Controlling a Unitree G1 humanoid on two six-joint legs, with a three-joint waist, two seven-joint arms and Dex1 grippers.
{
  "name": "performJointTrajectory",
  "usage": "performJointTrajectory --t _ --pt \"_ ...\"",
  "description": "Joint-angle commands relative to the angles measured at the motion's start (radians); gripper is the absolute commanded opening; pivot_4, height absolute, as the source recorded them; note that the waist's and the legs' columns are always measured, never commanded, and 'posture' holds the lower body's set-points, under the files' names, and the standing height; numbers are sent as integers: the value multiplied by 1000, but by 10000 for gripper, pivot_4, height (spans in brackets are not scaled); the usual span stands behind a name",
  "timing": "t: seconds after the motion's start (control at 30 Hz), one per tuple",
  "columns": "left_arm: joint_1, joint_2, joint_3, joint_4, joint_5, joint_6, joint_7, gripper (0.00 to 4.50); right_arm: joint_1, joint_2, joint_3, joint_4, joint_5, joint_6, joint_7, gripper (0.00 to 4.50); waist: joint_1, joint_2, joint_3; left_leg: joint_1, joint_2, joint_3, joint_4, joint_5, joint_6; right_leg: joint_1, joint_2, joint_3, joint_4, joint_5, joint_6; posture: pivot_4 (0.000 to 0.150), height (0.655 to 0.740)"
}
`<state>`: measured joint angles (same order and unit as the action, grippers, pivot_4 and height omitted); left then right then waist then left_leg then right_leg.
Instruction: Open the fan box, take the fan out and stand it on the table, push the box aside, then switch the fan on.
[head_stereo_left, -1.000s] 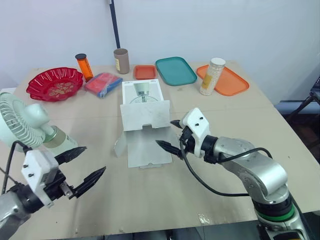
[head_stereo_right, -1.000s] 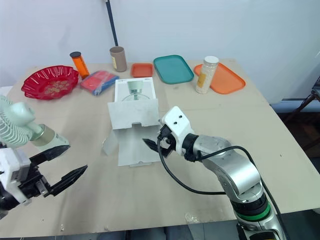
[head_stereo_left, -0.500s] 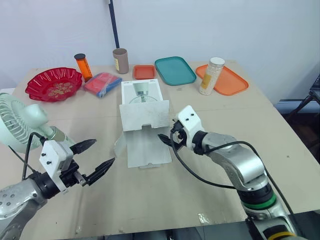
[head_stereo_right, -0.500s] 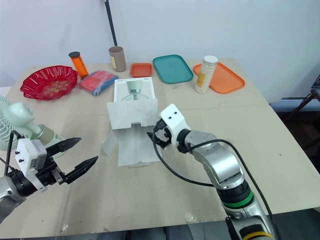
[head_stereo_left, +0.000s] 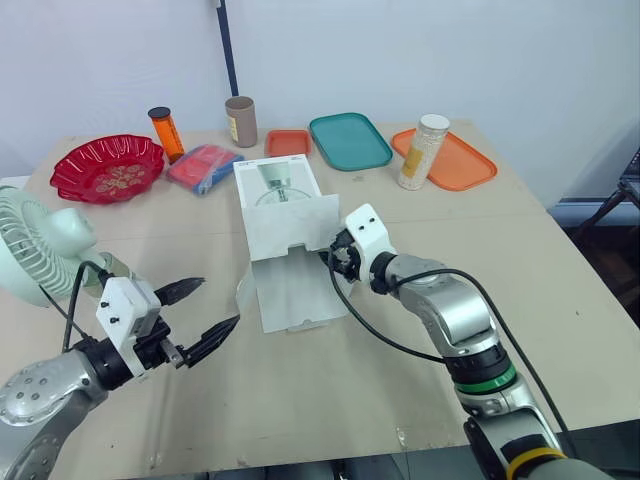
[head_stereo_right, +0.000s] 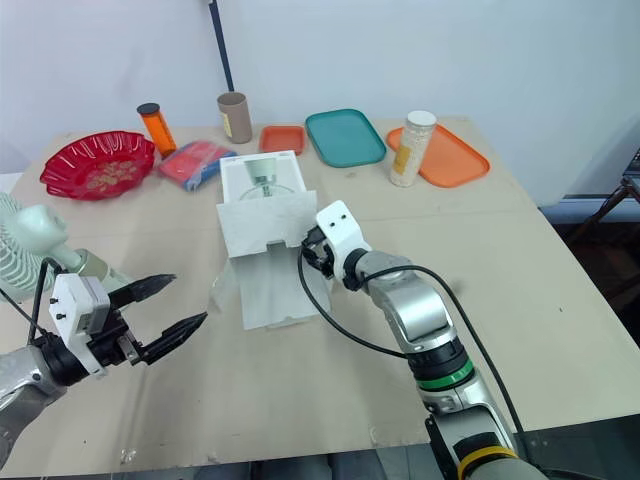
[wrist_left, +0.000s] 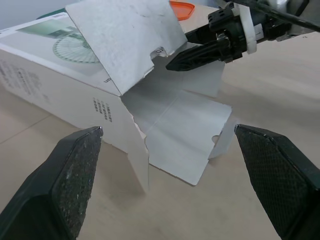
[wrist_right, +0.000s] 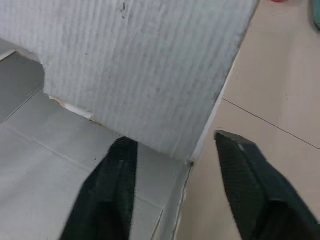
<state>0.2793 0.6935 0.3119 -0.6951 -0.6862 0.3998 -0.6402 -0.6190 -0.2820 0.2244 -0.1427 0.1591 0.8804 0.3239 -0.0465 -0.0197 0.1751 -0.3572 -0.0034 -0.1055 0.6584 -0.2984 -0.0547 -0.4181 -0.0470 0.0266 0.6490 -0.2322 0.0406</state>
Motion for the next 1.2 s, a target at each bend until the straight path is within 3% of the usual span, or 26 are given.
performJointTrajectory --t 0.03,0.1,0.37,0.63,0.9,1.2 --pt "-13 -3 1 -7 12 -6 -4 45000 -31 31 -43 -2 -15 30 -46 6557 0 0 0 0 0 0 0 0 0 0 0 0 0 0 0 1500 7400" --pt "-19 -6 -1 -5 16 -5 -4 45000 -34 46 -53 0 -21 47 -67 433 0 0 0 0 0 0 0 0 0 0 0 0 0 0 0 1500 7400" --pt "-42 -9 0 7 16 -1 -13 45000 -35 72 -83 -13 -42 82 -121 433 0 0 0 0 0 0 0 0 0 0 0 0 0 0 0 1500 7400" --pt "-55 -9 -5 20 -2 9 -39 45000 45 -23 -130 -163 -17 146 -83 433 1 0 0 0 0 0 0 0 0 0 -1 0 0 0 0 1500 7400" --pt "-238 -60 -71 137 10 24 -11 45000 197 -113 -221 -361 9 237 -65 433 2 1 -1 0 -1 0 1 0 0 1 0 0 0 1 1 1500 7400" --pt "-331 -68 -189 187 31 8 -107 45000 316 -165 -373 -474 5 276 -83 433 3 1 -1 0 -1 0 1 0 0 1 -1 0 0 1 1 1500 7400"
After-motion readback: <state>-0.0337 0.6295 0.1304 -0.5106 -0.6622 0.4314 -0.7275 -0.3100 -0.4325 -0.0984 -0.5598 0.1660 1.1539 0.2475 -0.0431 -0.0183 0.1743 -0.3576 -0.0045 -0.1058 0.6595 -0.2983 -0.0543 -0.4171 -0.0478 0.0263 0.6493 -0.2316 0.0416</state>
